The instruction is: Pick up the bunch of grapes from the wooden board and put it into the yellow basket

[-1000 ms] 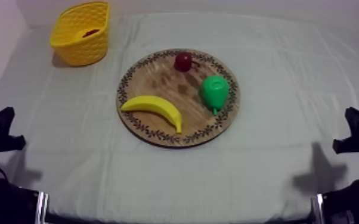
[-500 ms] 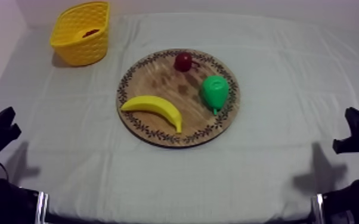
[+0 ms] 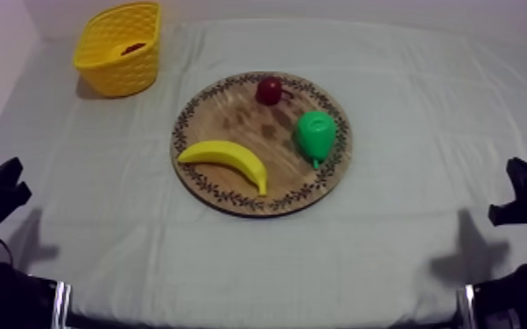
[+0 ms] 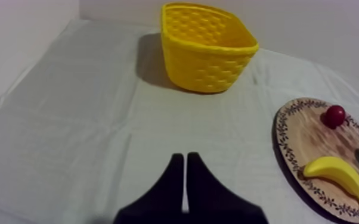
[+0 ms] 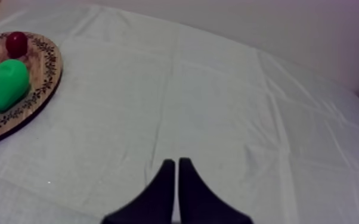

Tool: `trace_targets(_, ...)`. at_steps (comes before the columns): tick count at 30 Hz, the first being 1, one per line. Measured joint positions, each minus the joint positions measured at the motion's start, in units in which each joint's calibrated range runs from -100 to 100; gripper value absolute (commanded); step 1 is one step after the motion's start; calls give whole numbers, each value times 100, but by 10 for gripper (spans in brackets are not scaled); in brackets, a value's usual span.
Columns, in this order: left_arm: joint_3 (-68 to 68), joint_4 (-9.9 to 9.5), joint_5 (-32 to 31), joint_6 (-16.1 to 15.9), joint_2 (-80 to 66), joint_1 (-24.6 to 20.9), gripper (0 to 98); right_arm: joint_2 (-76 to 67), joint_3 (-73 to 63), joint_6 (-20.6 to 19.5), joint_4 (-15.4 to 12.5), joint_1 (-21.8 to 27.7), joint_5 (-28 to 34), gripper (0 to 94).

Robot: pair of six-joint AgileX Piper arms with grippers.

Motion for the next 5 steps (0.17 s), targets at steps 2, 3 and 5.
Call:
trace_targets(2, 0, 0, 0, 2, 0, 0, 0, 0, 0, 0, 0, 0, 0, 5)
trace_targets(3, 0, 0, 0, 5, 0, 0, 0, 0, 0, 0, 0, 0, 0, 5)
trace_targets(5, 0, 0, 0, 4, 0, 0, 0, 0, 0, 0, 0, 0, 0, 5)
